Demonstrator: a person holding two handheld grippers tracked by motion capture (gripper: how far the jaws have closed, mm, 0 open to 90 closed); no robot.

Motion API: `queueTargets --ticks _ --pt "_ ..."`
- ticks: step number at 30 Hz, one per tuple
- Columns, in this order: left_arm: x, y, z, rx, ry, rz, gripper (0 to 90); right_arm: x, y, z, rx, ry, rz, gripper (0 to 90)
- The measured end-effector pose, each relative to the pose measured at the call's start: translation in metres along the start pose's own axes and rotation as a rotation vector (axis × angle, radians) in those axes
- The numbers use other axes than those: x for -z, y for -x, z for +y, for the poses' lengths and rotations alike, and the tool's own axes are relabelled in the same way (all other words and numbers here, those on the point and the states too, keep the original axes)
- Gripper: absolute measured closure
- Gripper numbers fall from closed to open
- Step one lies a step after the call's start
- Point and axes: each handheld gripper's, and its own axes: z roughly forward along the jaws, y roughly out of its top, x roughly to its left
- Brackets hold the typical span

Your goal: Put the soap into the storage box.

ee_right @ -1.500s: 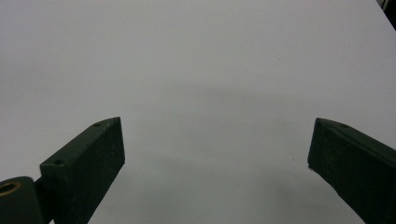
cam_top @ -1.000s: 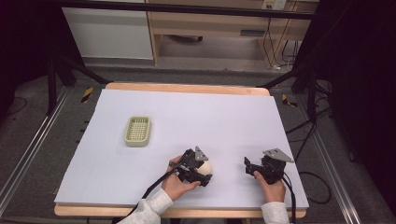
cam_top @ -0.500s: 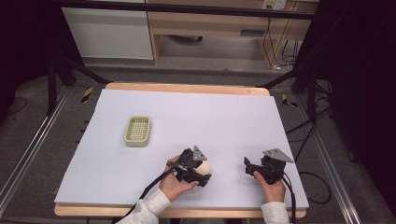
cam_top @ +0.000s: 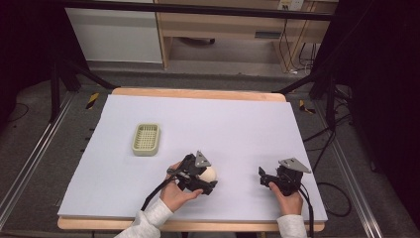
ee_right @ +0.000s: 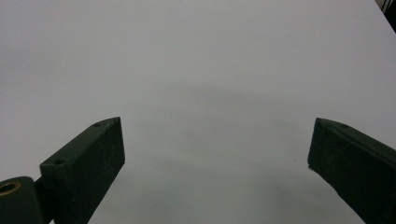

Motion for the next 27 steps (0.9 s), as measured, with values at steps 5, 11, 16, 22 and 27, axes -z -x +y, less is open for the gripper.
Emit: queueTargets --ticks 5,11,16,22,27 --pt "0.011 -0.007 -0.002 0.011 0.016 0.016 24.1 0.001 0.0 -0.001 0.002 0.0 0.0 4.2" --pt "0.023 -0.016 -0.006 0.018 0.026 0.025 24.1 0.001 0.0 -0.001 0.006 -0.001 0.0 4.2" --pt "0.031 -0.023 -0.009 0.028 0.032 0.038 24.1 0.0 0.0 -0.001 0.006 -0.003 0.0 4.2" --pt "0.039 -0.032 -0.013 0.041 0.037 0.045 24.1 0.0 0.0 -0.001 0.009 -0.003 -0.006 4.2" --pt "0.047 -0.04 -0.018 0.054 0.043 0.055 24.1 0.0 -0.001 -0.001 0.014 -0.011 -0.007 4.2"
